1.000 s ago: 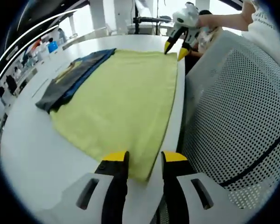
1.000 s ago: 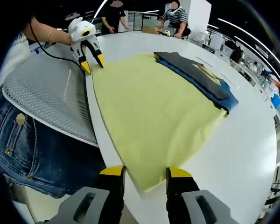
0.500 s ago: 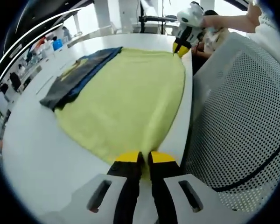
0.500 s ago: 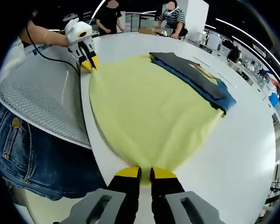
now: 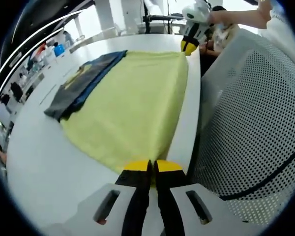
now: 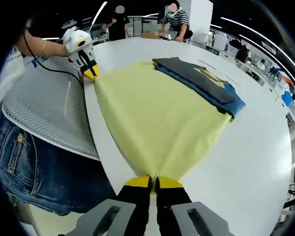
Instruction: Fold the garment on the visible template until the final outline fits inside the template.
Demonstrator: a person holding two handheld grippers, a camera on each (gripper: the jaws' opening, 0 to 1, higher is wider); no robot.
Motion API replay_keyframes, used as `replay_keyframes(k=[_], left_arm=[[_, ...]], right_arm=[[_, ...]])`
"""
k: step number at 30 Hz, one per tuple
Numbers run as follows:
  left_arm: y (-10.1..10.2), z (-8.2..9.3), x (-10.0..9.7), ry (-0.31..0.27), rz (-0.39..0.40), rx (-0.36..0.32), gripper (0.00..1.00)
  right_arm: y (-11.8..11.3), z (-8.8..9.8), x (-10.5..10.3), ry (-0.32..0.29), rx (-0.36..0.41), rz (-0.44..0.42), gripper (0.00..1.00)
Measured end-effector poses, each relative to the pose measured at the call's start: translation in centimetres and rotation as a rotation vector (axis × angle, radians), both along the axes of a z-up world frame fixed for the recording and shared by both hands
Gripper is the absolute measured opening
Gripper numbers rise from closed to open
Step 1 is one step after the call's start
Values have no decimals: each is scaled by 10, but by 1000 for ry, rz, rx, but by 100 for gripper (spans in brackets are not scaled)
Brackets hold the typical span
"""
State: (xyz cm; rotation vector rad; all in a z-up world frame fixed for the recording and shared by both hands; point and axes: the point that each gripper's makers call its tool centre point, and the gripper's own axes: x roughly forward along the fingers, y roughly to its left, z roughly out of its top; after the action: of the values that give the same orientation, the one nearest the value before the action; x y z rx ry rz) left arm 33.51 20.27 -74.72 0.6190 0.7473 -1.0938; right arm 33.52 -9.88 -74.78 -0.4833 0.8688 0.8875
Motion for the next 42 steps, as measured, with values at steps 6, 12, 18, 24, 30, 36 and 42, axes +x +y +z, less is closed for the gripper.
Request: replay_keyframes(k=[6, 12, 18, 24, 30, 36, 42], left_arm=[[1, 4, -9, 30, 14, -38, 0], [1, 10, -19, 58, 31, -64, 0], [-1, 10, -27, 76, 17, -69, 0], [1, 15, -35, 91, 19, -86, 0], [4, 21, -46, 117, 16, -103, 0], [7, 31, -55, 122, 14, -127, 0], [5, 41, -56, 118, 8, -139, 0]], right_arm=[[1, 2, -10, 13, 8, -9, 0], [1, 6, -21, 24, 28, -18, 0], [1, 7, -28, 34, 33, -26, 0], [1, 9, -35, 45, 39, -31, 0], [5, 14, -48, 73, 40, -9, 0], [7, 23, -55, 87, 38, 7, 0], [5, 32, -54, 65, 17, 15, 0]])
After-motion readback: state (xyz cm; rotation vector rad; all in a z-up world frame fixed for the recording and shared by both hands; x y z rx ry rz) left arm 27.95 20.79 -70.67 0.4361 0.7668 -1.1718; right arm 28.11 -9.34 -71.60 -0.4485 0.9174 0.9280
